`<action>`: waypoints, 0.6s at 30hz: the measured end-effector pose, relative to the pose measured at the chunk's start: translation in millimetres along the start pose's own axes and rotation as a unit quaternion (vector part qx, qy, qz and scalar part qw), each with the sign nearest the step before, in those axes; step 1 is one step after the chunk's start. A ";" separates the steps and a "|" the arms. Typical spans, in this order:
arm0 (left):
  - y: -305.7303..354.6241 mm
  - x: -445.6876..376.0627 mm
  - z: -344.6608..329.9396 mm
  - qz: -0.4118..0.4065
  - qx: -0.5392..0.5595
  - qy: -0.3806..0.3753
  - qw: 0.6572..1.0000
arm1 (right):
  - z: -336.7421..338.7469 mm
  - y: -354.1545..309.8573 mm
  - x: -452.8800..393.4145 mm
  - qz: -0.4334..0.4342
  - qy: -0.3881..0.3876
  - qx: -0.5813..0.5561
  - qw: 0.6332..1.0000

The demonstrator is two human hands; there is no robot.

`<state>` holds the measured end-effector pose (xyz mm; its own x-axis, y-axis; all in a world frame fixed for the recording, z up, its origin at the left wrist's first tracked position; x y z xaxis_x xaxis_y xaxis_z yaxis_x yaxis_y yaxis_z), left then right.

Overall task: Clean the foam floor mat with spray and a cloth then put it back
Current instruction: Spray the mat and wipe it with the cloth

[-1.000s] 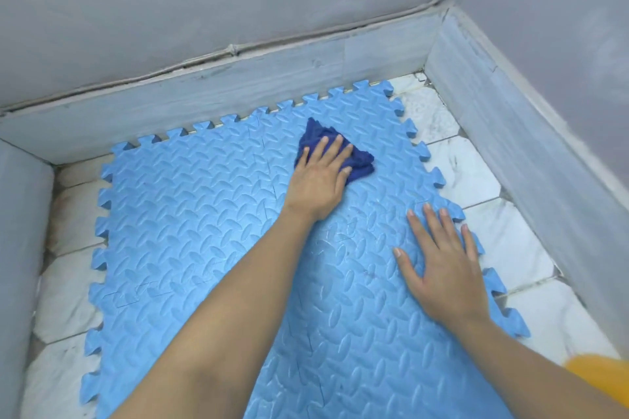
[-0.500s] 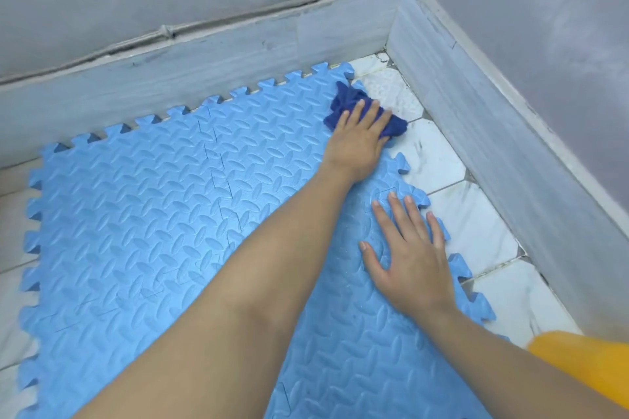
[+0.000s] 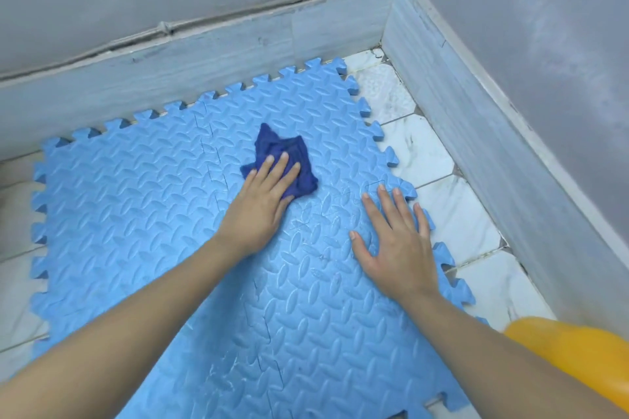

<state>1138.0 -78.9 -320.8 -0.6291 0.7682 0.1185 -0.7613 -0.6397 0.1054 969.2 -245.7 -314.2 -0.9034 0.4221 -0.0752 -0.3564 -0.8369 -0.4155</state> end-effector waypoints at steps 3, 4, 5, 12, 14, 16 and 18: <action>-23.6 109.5 -7.1 0.039 -0.022 -0.026 0.999 | 0.4 -0.3 -1.4 0.004 -0.002 -0.002 1.000; -32.6 132.0 -8.1 0.083 -0.016 -0.031 0.996 | 0.4 -0.8 -1.2 0.005 -0.001 -0.004 1.000; -37.3 140.7 -8.6 0.122 -0.007 -0.033 0.992 | 0.5 -1.4 -1.3 0.005 0.000 -0.004 1.000; 39.4 -5.0 -0.2 0.078 -0.028 0.016 0.996 | 0.0 -2.2 -2.5 -0.004 0.000 -0.006 1.000; 51.8 -46.1 5.2 0.033 -0.035 0.008 0.999 | -1.4 -2.6 -2.7 -0.007 -0.002 0.001 1.000; 46.6 -68.2 7.6 0.021 -0.046 -0.002 0.999 | -2.1 -1.7 -3.9 -0.011 -0.003 0.002 1.000; 28.4 -59.0 7.1 0.044 -0.039 -0.003 0.998 | -2.1 -0.7 -3.4 -0.013 -0.003 -0.001 1.000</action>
<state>1154.6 -142.7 -317.8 -0.6929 0.7094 0.1293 -0.7137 -0.7002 0.0170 973.0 -245.8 -315.6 -0.8953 0.4415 -0.0592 -0.3789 -0.8248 -0.4196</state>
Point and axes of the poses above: each hand's wrist, its own x-axis away from the middle knuckle, its own z-axis out of the back of the hand, y = z × x, the point moved 5 cm from there along -x, towards the middle knuckle, and after that the axes turned 12 degrees about -x, right-handed, at the moved point
